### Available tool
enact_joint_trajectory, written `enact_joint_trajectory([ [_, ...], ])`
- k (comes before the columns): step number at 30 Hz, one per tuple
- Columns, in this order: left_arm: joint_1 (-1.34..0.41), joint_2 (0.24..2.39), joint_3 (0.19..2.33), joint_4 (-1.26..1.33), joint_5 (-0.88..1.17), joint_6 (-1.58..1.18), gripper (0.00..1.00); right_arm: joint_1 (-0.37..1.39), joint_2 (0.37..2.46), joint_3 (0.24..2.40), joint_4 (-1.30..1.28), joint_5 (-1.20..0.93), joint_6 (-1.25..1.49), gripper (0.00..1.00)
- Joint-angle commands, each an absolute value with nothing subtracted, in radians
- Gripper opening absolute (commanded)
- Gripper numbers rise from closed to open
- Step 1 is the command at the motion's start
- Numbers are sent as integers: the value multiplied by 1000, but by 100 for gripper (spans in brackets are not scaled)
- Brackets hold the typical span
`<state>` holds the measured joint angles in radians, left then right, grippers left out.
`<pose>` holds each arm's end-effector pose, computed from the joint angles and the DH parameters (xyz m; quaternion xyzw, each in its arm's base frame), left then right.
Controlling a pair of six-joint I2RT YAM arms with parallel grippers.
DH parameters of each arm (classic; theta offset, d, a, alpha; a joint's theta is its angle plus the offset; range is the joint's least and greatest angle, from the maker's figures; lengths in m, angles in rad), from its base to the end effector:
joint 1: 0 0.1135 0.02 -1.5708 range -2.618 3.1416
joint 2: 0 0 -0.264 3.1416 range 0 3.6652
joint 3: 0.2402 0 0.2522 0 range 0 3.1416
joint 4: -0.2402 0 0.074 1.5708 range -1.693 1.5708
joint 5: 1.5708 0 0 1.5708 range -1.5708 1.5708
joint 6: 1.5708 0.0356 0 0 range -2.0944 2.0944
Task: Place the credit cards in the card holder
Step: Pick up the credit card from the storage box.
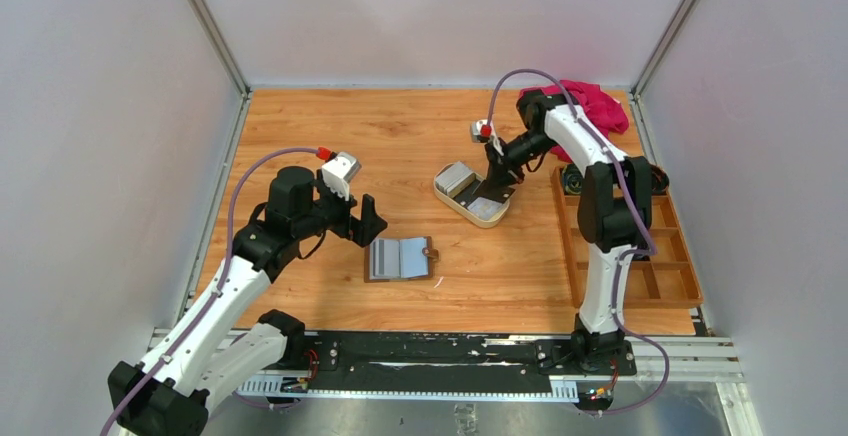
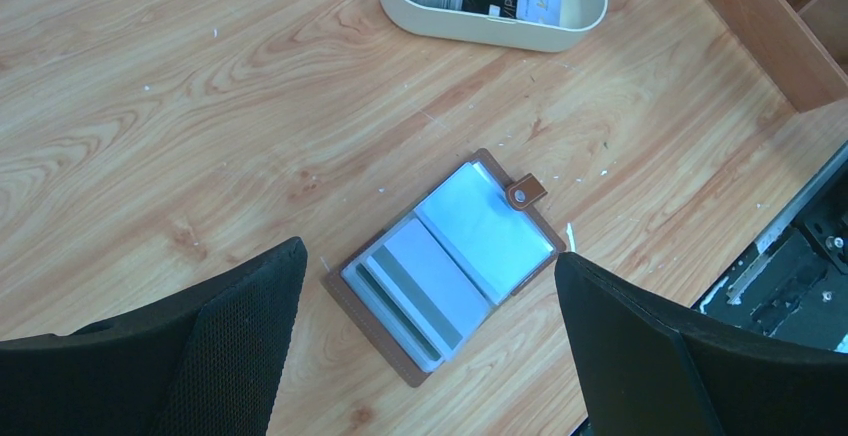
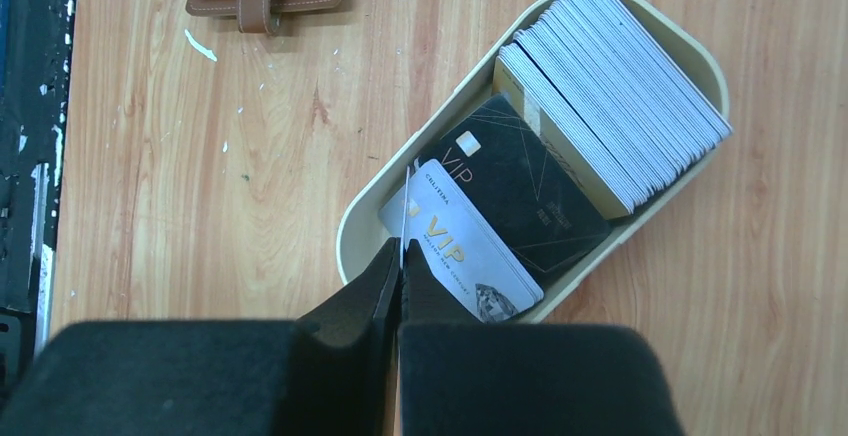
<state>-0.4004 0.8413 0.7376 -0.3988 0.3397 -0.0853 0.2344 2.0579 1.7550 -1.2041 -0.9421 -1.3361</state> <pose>0.1687 -0.0843 0.2928 0.2181 0.8243 -0.2619 0.4521 0.3837 0.1212 0.2362 -0.6399 0.6196 0.3716 0.2616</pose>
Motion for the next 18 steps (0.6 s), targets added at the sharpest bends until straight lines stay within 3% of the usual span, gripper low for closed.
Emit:
enact_joint_trajectory([
  [1, -394, 822, 734, -391, 360, -87, 100, 209, 1991, 1775, -1270, -983, -1322, 0],
  [18, -393, 779, 690, -310, 357, -277, 100, 193, 1734, 1620, -1102, -1088, -950, 0],
])
